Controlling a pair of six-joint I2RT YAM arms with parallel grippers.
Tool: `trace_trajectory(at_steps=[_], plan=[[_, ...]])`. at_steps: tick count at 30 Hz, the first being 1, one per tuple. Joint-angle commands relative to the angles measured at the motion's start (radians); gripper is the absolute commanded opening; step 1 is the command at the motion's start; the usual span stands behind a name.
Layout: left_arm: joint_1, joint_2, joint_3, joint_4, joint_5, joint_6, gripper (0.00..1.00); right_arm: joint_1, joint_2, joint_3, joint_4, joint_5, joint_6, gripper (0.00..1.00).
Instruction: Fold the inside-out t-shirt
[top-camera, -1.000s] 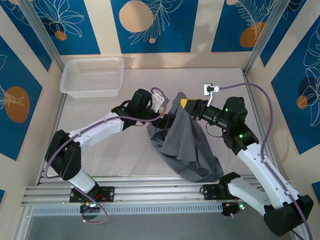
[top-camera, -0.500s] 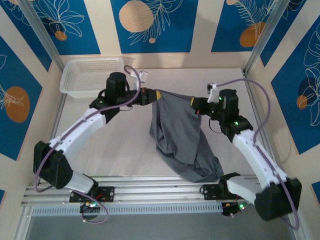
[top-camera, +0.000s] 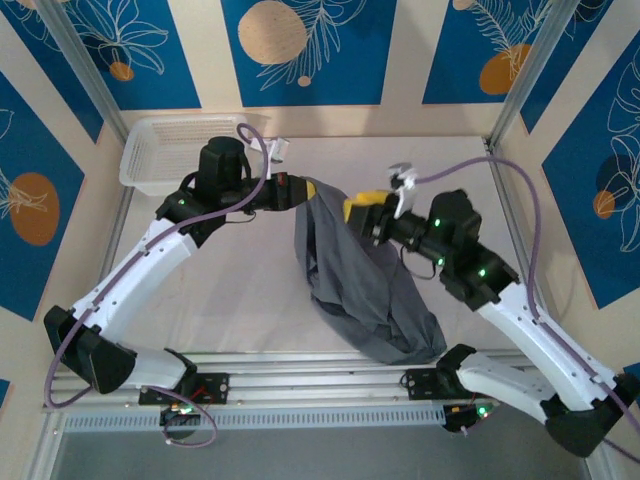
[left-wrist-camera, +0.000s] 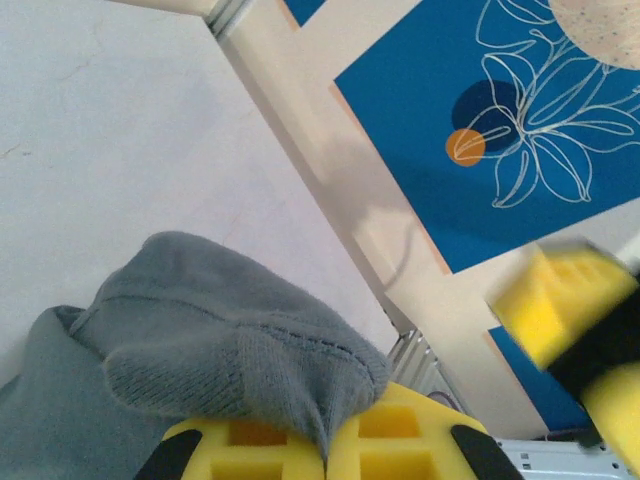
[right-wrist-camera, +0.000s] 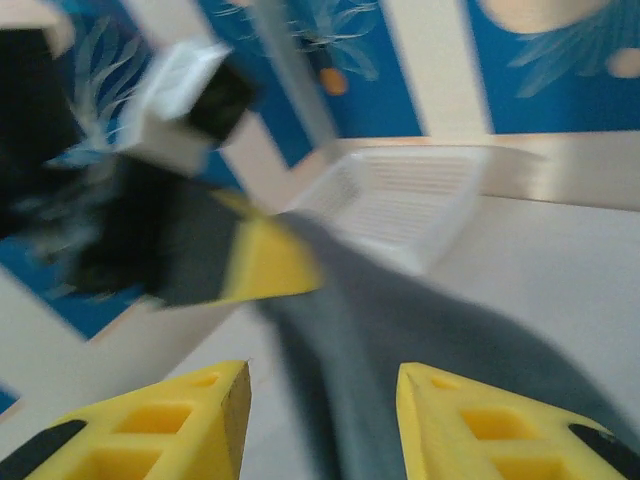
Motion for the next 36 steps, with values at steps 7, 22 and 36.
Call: trace_trajectory(at_steps=[7,22,36], plan=[[0.003,-0.013,0.04,-0.036,-0.055,-0.029,0.0,0.228,0.287,-0.074,0.102,0.637,-0.219,0.83],[0.102,0.066,-0.014,-0.098,-0.282,0.137,0.0,0.07,0.142,-0.115,0.131,-0.109,-0.018,0.0],[0.061,-0.137,-0.266,0.05,-0.263,0.253,0.58,-0.21,0.066,-0.249,0.274,-0.349,0.267,0.0]])
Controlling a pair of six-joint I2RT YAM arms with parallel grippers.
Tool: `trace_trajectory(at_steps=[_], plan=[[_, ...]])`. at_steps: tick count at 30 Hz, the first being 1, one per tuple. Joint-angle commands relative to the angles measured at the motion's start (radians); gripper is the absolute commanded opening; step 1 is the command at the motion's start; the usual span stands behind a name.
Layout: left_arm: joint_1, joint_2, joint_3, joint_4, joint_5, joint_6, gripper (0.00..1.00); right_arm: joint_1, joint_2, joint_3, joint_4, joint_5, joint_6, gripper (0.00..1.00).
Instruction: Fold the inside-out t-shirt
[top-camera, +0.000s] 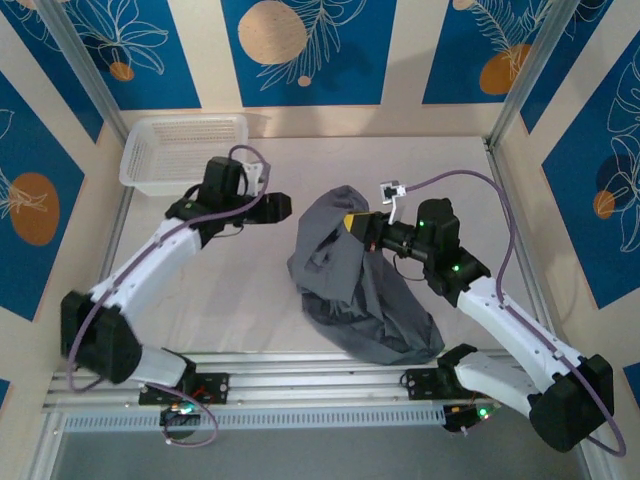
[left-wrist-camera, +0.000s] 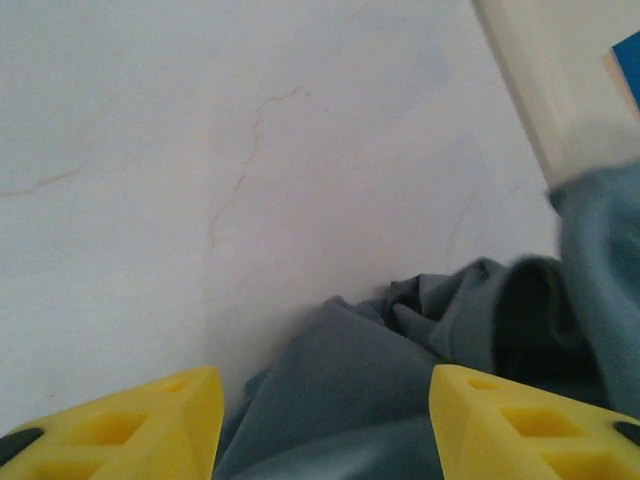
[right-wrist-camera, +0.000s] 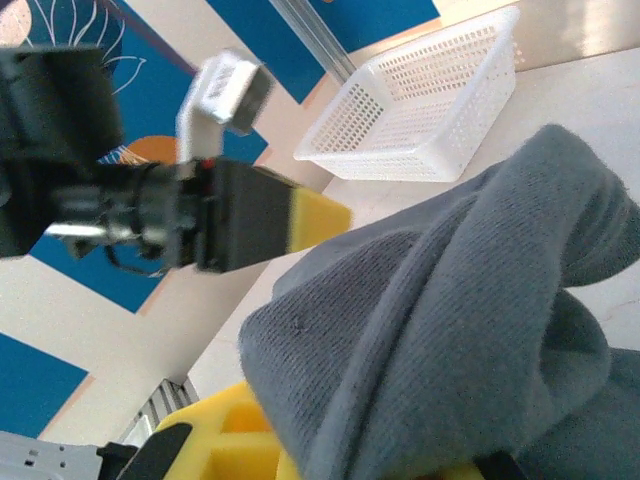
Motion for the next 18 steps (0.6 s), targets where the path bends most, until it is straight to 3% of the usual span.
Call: trace_trajectory(at_steps=[1,4,7,12,14,15,18], plan=[[-0.105,-0.165,-0.058,0.088,-0.064,0.119,0.59,-0.011,0.004,0.0,0.035,-0.048,0.049,0.0],[-0.291,-0.168,-0.048,0.043,-0.235,0.29,0.57,-0.013,0.027,0.006,0.034,-0.044,0.052,0.0],[-0.397,-0.106,-0.018,0.028,-0.363,0.388,0.57,-0.011,0.042,0.016,0.045,-0.058,0.066,0.0],[-0.434,0.024,0.049,0.049,-0.435,0.44,0.63,-0.006,0.042,0.035,0.025,-0.094,0.081,0.0],[-0.434,0.063,0.077,0.053,-0.491,0.42,0.6,-0.009,0.037,0.039,-0.001,-0.094,0.08,0.0],[-0.433,0.072,0.091,0.044,-0.519,0.404,0.53,-0.013,0.034,0.041,-0.018,-0.092,0.077,0.0],[-0.428,0.043,0.101,0.044,-0.542,0.354,0.01,-0.044,0.025,0.017,-0.061,-0.069,0.062,0.0]])
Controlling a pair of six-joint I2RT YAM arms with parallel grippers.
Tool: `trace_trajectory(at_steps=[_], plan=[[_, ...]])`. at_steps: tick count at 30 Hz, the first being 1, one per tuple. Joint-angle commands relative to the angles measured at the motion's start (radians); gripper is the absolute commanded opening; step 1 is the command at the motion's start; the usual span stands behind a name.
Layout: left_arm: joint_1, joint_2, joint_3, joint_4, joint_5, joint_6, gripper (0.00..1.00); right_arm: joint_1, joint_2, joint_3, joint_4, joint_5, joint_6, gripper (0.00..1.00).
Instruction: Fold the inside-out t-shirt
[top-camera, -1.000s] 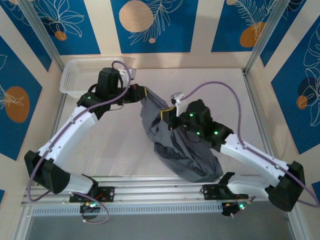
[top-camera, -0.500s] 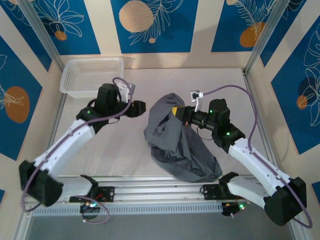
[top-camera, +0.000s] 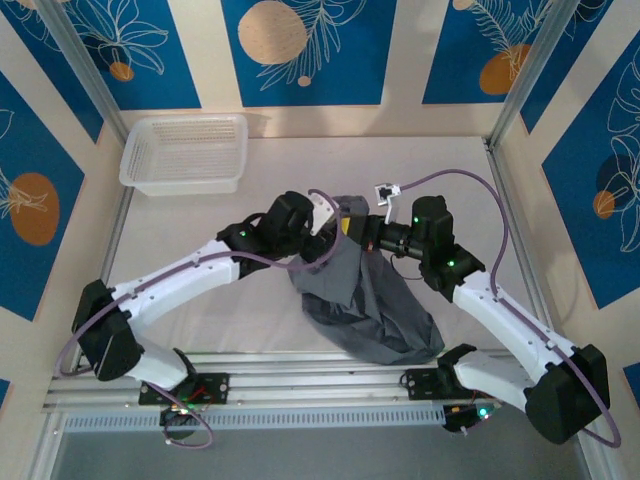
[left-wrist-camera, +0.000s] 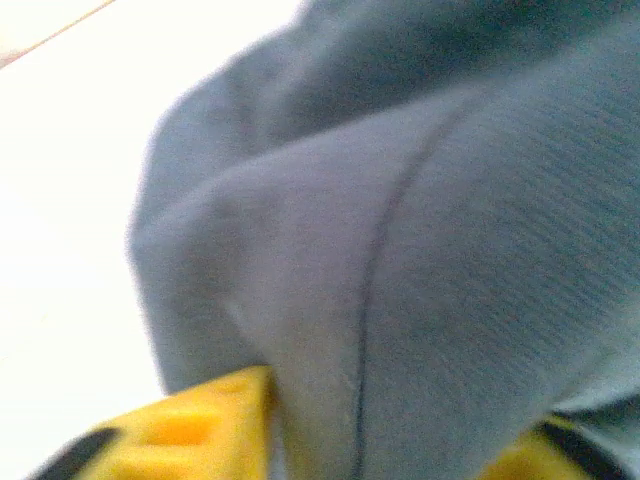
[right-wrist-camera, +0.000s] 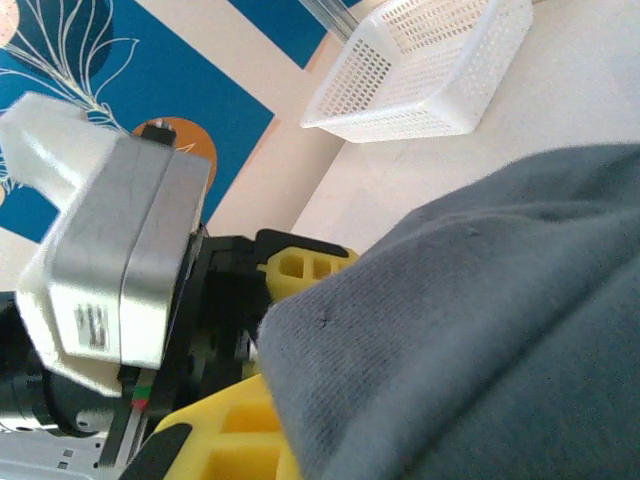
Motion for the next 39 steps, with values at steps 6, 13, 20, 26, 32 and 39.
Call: trace_trajectory(at_steps=[6,13,20,26,32,39], plan=[[0.142,-0.165,0.023,0.111,0.547,-0.291,0.0,-0.215,0.065,-0.269,0.124,0.044,-0.007,0.05],[0.191,-0.191,-0.023,0.163,0.705,-0.396,0.0,-0.18,-0.029,-0.334,0.154,0.005,-0.044,0.42],[0.201,-0.177,-0.031,0.192,0.716,-0.448,0.0,0.031,-0.235,-0.322,0.146,0.256,-0.413,0.6],[0.203,-0.16,-0.005,0.153,0.725,-0.425,0.0,0.164,-0.248,-0.252,0.194,0.373,-0.653,0.74],[0.202,-0.146,0.006,0.145,0.736,-0.43,0.0,0.184,-0.103,-0.132,0.134,0.365,-0.857,0.7],[0.237,-0.147,0.019,0.005,0.516,-0.362,0.0,0.187,-0.065,-0.098,0.125,0.243,-0.738,0.0]])
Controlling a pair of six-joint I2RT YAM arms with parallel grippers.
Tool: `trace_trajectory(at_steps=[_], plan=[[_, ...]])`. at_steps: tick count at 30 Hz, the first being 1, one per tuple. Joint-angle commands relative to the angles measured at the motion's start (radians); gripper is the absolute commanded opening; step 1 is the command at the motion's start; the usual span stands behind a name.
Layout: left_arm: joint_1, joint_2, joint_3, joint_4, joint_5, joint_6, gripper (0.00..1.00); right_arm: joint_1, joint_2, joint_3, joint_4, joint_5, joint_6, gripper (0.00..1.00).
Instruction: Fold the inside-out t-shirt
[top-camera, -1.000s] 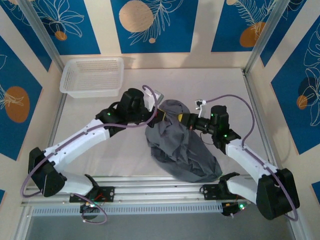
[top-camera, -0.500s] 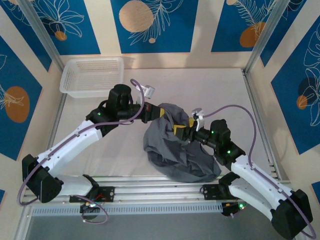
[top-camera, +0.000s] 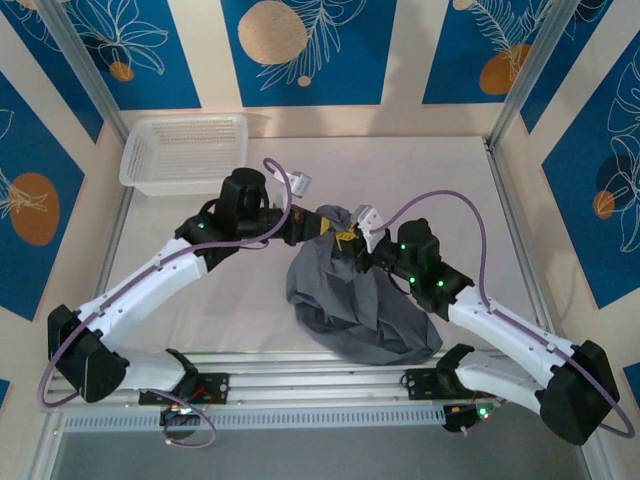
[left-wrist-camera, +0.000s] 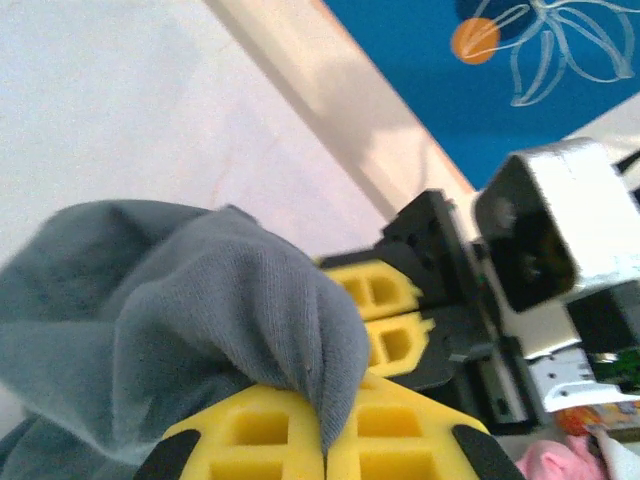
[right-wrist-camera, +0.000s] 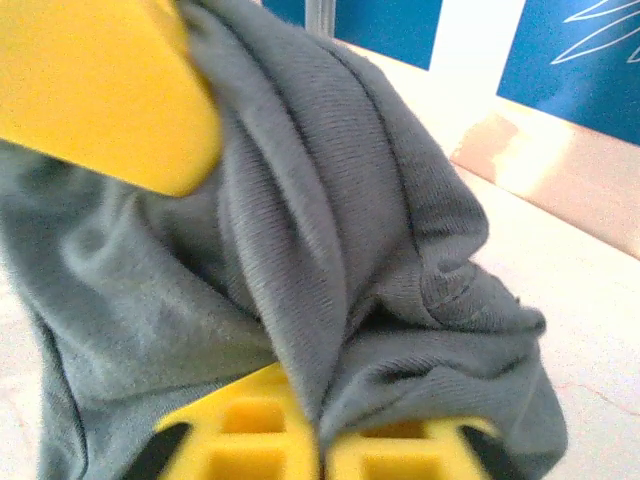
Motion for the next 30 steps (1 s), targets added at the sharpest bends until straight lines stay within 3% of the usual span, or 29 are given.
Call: trace_trajectory(at_steps=[1,4,7,10,15,16,19,22,24,27,30], plan=[[0.053,0.006,0.046,-0.123,-0.184,0.083,0.0,0.006,-0.036,0.045,-0.018,-0.108,0.064,0.0],[0.123,0.072,0.033,-0.178,-0.299,0.145,0.0,0.004,-0.08,0.045,-0.042,-0.244,0.153,0.0],[0.163,0.154,0.017,-0.165,-0.305,0.167,0.0,0.003,-0.117,0.031,-0.021,-0.32,0.269,0.0],[0.167,0.188,-0.019,-0.094,-0.276,0.145,0.0,-0.012,-0.15,0.003,0.053,-0.301,0.401,0.0],[0.187,0.156,-0.066,-0.055,-0.336,0.133,0.15,-0.081,-0.155,-0.02,0.14,-0.279,0.56,0.0],[0.195,0.14,-0.072,-0.061,-0.35,0.136,0.18,-0.093,-0.148,-0.013,0.132,-0.28,0.573,0.05],[0.202,0.093,-0.087,-0.049,-0.289,0.15,0.3,-0.105,-0.121,0.0,0.107,-0.276,0.582,0.01],[0.192,0.037,-0.121,0.02,-0.119,0.156,0.35,-0.114,-0.08,0.003,0.111,-0.272,0.623,0.0],[0.161,-0.037,-0.151,0.048,-0.103,0.186,0.41,-0.117,-0.053,0.008,0.122,-0.272,0.655,0.0],[0.076,-0.149,-0.173,0.022,-0.238,0.262,0.48,-0.12,-0.031,0.021,0.107,-0.256,0.676,0.0],[-0.043,-0.203,-0.164,-0.042,-0.483,0.335,0.51,-0.123,-0.017,0.036,0.078,-0.24,0.674,0.0]])
